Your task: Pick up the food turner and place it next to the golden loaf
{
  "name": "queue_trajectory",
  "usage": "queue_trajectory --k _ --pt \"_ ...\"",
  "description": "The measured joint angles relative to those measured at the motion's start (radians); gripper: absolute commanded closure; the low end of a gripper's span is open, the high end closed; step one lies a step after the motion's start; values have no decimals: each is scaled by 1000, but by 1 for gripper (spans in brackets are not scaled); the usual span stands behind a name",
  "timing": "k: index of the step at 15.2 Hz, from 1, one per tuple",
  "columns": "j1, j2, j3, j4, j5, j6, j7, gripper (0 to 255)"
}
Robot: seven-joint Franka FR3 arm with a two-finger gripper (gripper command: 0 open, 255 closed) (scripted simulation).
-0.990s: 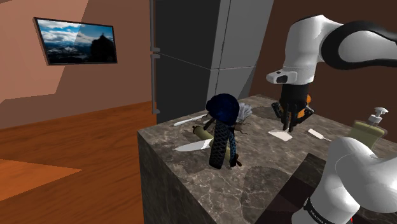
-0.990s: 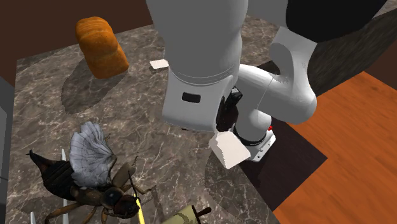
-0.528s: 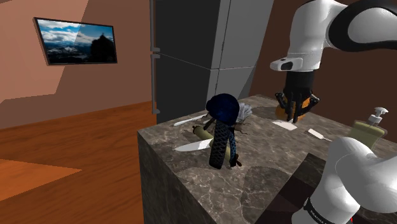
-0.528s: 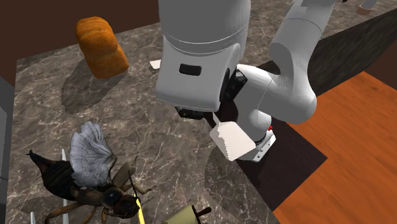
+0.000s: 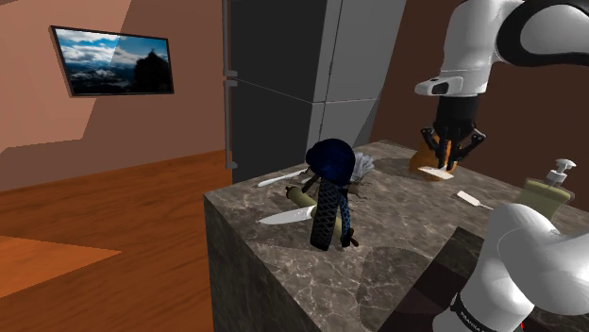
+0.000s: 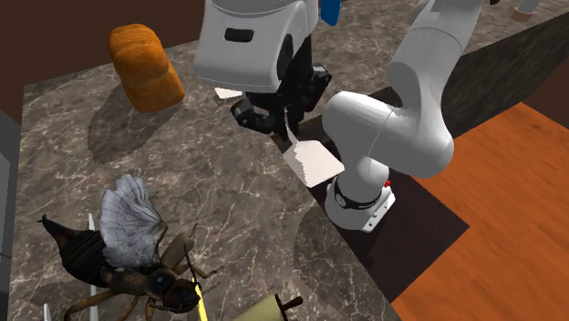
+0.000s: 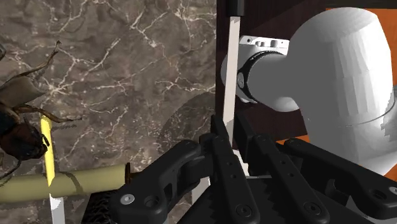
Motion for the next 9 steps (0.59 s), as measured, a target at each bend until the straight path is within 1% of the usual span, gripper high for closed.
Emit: queue_trajectory --k 7,9 --pt "-38 -48 -147 22 -163 -36 -154 255" --pt "-47 -55 -205 36 -224 -38 -211 255"
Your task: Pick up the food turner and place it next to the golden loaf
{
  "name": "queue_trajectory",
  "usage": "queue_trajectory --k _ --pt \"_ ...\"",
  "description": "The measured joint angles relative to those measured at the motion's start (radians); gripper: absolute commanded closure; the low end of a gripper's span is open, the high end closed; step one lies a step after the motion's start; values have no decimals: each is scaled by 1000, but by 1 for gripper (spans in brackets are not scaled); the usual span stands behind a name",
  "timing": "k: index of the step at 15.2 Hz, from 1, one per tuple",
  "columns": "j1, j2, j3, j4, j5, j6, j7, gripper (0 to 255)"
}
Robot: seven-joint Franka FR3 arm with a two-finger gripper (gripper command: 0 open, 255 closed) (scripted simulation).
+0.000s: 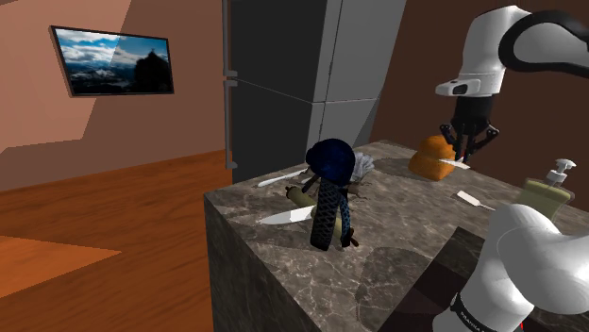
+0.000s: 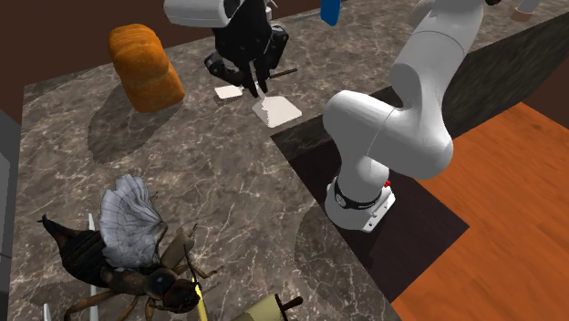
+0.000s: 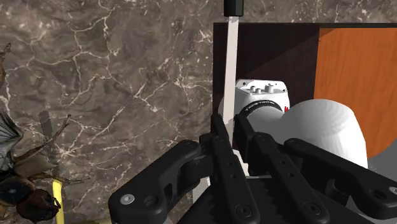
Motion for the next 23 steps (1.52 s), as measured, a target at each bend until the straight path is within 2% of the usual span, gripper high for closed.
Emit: queue_trajectory --k 9,15,19,23 --pt "-4 27 -206 143 -206 -15 -222 255" --pt "29 75 -354 264 -320 8 -363 255" --pt "73 116 -462 370 -382 25 -459 255" --pt "150 167 -588 500 -434 49 -553 255"
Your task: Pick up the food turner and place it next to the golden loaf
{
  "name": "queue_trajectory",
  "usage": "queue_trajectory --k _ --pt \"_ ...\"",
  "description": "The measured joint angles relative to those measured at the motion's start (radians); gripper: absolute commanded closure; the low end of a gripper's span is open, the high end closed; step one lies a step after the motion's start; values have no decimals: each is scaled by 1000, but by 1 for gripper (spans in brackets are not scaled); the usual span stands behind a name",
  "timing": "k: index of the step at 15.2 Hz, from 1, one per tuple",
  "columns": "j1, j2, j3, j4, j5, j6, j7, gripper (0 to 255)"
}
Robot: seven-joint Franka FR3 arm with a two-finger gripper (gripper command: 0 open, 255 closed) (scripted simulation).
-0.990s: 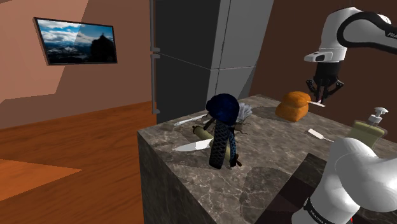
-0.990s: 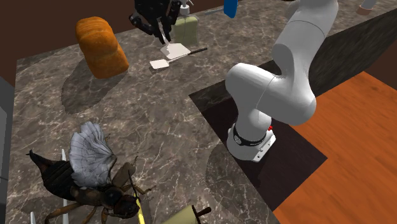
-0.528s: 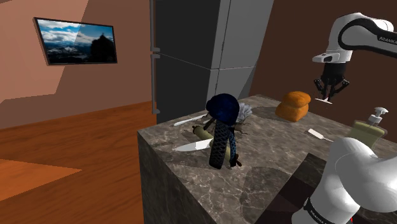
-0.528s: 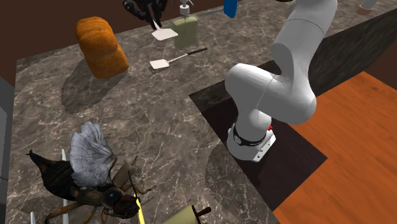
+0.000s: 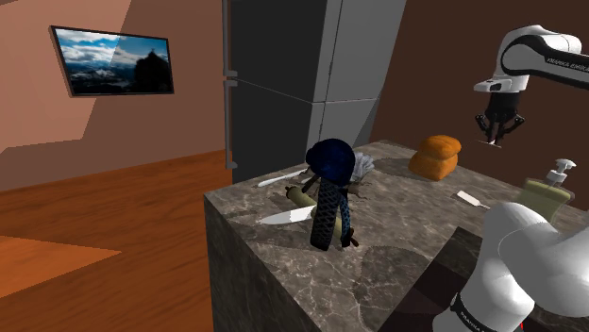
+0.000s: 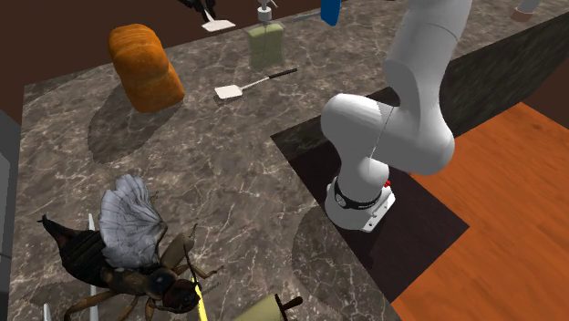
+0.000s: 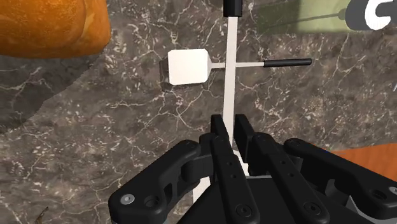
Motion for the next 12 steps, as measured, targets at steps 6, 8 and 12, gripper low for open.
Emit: queue_trajectory --k 6,8,12 --pt "147 46 -196 208 -64 20 -135 255" --pt "225 56 -278 308 -88 19 -188 255" --pt "406 47 -442 525 -149 6 -292 255"
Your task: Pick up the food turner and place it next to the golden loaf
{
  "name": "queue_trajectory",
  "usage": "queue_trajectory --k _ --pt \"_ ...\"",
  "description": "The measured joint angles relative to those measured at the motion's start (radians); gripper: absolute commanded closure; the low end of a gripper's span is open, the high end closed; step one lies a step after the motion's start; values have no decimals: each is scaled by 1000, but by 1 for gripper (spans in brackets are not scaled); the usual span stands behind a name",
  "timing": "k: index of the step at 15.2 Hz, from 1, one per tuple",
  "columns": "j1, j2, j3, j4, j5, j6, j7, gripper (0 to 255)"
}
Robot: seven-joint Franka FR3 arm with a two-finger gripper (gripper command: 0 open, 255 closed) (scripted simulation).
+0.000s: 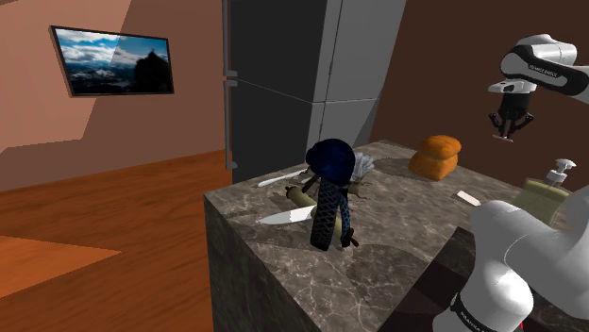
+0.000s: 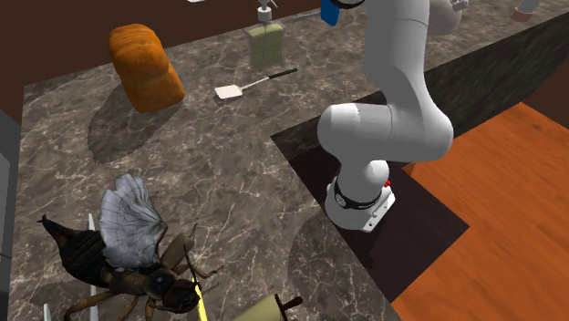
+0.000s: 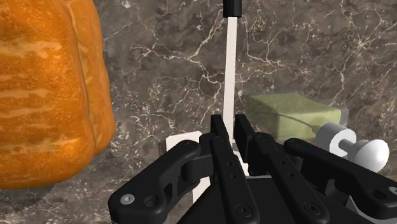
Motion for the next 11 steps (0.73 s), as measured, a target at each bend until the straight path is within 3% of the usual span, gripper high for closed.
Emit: queue_trajectory --k 2,3,11 --pt "123 -16 -85 149 -38 -22 -58 255" --pt "156 -25 -109 187 -52 -24 -75 255" --pt "97 -63 -108 76 -65 50 -39 255"
